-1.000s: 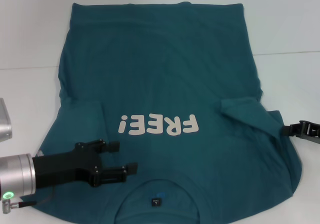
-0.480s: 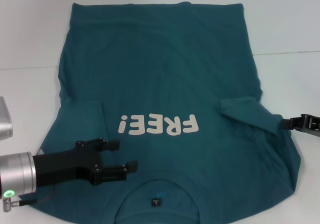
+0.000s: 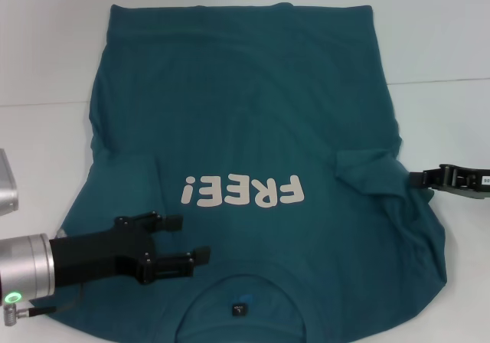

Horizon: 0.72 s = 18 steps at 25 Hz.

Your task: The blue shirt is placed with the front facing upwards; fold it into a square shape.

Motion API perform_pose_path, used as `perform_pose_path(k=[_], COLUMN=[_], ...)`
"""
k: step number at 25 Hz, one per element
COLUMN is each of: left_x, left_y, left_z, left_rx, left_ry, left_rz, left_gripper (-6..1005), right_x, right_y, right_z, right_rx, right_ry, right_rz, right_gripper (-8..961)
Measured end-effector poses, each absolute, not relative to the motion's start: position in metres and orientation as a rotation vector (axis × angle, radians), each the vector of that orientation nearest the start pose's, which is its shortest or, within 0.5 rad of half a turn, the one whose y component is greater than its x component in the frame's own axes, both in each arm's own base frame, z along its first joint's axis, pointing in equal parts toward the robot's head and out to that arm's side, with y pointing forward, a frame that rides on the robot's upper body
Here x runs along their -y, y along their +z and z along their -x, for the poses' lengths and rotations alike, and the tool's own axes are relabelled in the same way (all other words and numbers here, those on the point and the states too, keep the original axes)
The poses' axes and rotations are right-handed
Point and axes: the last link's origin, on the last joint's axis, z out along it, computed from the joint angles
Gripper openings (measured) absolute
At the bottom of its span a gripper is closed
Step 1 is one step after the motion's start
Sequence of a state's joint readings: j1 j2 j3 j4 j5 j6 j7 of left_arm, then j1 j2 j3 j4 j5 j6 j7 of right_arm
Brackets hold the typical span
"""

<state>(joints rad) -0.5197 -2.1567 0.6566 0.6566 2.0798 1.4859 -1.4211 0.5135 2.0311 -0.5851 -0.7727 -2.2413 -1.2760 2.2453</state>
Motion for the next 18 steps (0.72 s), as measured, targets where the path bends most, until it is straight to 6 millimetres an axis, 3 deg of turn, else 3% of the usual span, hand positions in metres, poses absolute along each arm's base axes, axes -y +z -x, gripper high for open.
perform_pose_path(k=[18], left_x=[-0.321], left_y=[-0.032], left_z=[0.265], left_rx=[0.771], left_ry=[-0.662], left_rz=[2.704], left_gripper=[874], right_x=[-0.367], right_y=[0.016], right_z=[-0.293], right_rx=[-1.567], right_ry=[0.402], right_rz=[2.235], right_gripper=[77])
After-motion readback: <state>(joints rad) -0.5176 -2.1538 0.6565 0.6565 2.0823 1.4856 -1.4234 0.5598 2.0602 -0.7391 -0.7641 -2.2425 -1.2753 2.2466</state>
